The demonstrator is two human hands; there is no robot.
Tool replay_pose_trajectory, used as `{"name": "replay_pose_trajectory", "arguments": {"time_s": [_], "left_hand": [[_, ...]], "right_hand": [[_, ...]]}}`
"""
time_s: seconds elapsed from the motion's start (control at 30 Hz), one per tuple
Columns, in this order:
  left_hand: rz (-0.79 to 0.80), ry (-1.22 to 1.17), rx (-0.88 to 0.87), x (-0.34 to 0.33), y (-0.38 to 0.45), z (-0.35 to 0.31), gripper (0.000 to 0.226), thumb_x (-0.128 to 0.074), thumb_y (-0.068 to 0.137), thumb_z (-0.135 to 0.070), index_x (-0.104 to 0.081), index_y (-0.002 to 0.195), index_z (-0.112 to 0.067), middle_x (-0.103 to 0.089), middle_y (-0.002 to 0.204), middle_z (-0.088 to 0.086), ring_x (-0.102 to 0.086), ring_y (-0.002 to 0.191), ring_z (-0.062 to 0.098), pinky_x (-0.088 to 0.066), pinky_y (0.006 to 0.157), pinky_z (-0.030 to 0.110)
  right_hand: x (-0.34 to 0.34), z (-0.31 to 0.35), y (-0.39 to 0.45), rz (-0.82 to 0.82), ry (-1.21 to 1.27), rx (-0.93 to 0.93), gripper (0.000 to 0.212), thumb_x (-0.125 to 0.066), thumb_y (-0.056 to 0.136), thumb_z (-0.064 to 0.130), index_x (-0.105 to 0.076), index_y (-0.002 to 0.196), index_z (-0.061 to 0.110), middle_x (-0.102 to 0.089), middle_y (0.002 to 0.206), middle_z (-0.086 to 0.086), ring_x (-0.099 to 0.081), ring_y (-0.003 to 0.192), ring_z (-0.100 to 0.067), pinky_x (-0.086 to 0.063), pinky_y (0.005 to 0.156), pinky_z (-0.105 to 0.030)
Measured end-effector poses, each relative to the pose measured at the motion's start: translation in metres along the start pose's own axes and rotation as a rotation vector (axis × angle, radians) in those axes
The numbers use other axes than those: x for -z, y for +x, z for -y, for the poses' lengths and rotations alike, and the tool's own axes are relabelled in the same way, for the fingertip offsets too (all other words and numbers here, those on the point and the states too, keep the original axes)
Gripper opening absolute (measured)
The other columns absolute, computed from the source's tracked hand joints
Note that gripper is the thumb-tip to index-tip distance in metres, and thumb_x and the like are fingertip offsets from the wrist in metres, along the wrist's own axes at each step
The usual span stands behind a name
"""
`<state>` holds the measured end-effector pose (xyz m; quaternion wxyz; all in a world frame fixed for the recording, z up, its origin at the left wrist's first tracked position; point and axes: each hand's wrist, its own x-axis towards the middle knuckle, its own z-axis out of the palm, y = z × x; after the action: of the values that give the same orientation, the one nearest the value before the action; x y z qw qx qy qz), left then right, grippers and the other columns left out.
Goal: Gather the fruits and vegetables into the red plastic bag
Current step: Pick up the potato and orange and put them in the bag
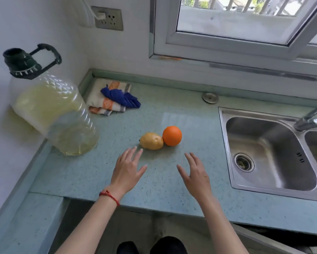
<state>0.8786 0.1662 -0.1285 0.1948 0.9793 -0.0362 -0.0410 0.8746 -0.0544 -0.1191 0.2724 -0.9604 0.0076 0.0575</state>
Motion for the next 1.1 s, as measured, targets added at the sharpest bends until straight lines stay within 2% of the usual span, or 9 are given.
{"name": "replay_pose_trajectory", "arguments": {"time_s": [0.17, 0.33, 0.47, 0.53, 0.63, 0.87, 1.03, 1.1], "left_hand": [[0.031, -0.054, 0.056, -0.004, 0.046, -0.002, 0.074, -0.032, 0.085, -0.059, -0.025, 0.143, -0.014, -0.027, 0.151, 0.010, -0.018, 0.141, 0.025, -0.014, 0.115, 0.035], [0.043, -0.352, 0.204, -0.009, 0.082, -0.003, 0.067, -0.058, 0.085, -0.038, -0.030, 0.140, -0.011, -0.031, 0.149, 0.010, -0.023, 0.138, 0.024, -0.018, 0.113, 0.034], [0.056, -0.531, 0.379, -0.013, 0.104, -0.001, 0.074, -0.069, 0.078, -0.035, -0.034, 0.139, -0.011, -0.034, 0.147, 0.010, -0.029, 0.135, 0.024, -0.026, 0.109, 0.034], [0.082, -0.580, 0.423, -0.016, 0.111, 0.001, 0.078, -0.073, 0.073, -0.034, -0.035, 0.138, -0.011, -0.037, 0.145, 0.010, -0.034, 0.133, 0.025, -0.030, 0.107, 0.036], [0.118, -0.599, 0.444, -0.020, 0.117, 0.003, 0.080, -0.077, 0.069, -0.034, -0.039, 0.136, -0.012, -0.043, 0.141, 0.010, -0.040, 0.127, 0.026, -0.034, 0.103, 0.036], [0.152, -0.625, 0.450, -0.023, 0.124, 0.010, 0.078, -0.080, 0.064, -0.033, -0.046, 0.131, -0.014, -0.049, 0.136, 0.009, -0.046, 0.123, 0.025, -0.036, 0.101, 0.034], [0.131, -0.669, 0.462, -0.025, 0.126, 0.010, 0.072, -0.084, 0.059, -0.030, -0.053, 0.122, -0.016, -0.055, 0.126, 0.008, -0.050, 0.112, 0.023, -0.041, 0.089, 0.029], [0.129, -0.676, 0.463, -0.026, 0.126, 0.009, 0.071, -0.085, 0.057, -0.029, -0.054, 0.120, -0.016, -0.056, 0.124, 0.009, -0.051, 0.111, 0.023, -0.042, 0.089, 0.030]], "right_hand": [[0.001, -0.004, 0.055, 0.018, 0.042, 0.011, 0.060, -0.049, 0.091, 0.040, -0.028, 0.142, 0.018, -0.031, 0.150, -0.007, -0.030, 0.138, -0.021, -0.037, 0.103, -0.037], [-0.004, 0.002, 0.096, 0.026, 0.233, -0.111, 0.066, -0.055, 0.087, 0.042, -0.028, 0.142, 0.018, -0.035, 0.147, -0.005, -0.035, 0.134, -0.020, -0.034, 0.106, -0.038], [-0.013, 0.009, 0.119, 0.026, 0.445, -0.266, 0.072, -0.065, 0.080, 0.043, -0.033, 0.140, 0.019, -0.041, 0.144, -0.007, -0.043, 0.128, -0.022, -0.039, 0.104, -0.045], [-0.016, 0.012, 0.127, 0.027, 0.506, -0.324, 0.073, -0.066, 0.079, 0.041, -0.034, 0.139, 0.018, -0.043, 0.142, -0.009, -0.047, 0.125, -0.023, -0.040, 0.103, -0.043], [-0.019, 0.015, 0.135, 0.026, 0.585, -0.367, 0.072, -0.068, 0.079, 0.036, -0.034, 0.139, 0.018, -0.044, 0.142, -0.008, -0.048, 0.123, -0.022, -0.041, 0.100, -0.037], [-0.028, 0.015, 0.140, 0.032, 0.650, -0.415, 0.075, -0.073, 0.075, 0.032, -0.036, 0.139, 0.019, -0.045, 0.140, -0.010, -0.050, 0.119, -0.025, -0.044, 0.096, -0.038], [-0.028, 0.016, 0.139, -0.012, 0.678, -0.447, 0.073, -0.074, 0.074, 0.031, -0.039, 0.137, 0.019, -0.049, 0.136, -0.010, -0.052, 0.117, -0.025, -0.044, 0.095, -0.038], [-0.028, 0.015, 0.136, -0.033, 0.686, -0.463, 0.071, -0.074, 0.074, 0.030, -0.041, 0.136, 0.019, -0.051, 0.134, -0.009, -0.053, 0.114, -0.023, -0.045, 0.093, -0.036]]}}
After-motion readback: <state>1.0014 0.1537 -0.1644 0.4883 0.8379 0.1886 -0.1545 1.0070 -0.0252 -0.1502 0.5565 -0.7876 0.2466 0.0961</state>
